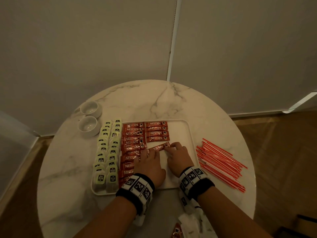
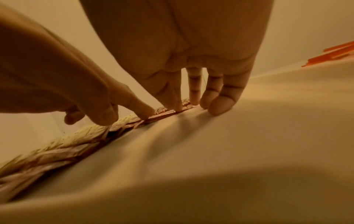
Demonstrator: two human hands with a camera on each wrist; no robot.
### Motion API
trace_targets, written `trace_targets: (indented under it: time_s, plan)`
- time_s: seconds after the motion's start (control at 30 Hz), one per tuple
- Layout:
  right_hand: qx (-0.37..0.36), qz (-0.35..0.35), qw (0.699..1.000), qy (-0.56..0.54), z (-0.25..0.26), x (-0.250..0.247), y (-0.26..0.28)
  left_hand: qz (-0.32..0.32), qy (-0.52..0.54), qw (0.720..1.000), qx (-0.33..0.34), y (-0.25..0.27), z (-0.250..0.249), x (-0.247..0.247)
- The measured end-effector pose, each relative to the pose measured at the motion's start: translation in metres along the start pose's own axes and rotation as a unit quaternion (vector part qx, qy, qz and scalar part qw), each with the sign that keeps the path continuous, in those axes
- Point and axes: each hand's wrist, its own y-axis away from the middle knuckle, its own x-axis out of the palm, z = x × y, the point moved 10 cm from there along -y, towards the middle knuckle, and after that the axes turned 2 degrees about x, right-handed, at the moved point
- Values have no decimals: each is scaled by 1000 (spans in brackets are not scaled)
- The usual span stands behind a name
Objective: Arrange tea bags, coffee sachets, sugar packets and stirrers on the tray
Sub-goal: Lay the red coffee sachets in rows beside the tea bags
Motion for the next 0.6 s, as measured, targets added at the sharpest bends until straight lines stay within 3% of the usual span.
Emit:
trace_targets:
  time_s: [0.37,0.6]
  plan:
    - [-16,23,999,31,0,2,-3,18,1,1000,11,-8,-4,1]
    - [-29,34,997,55,7,4,-7,-8,1,1000,-5,-11,2,-5]
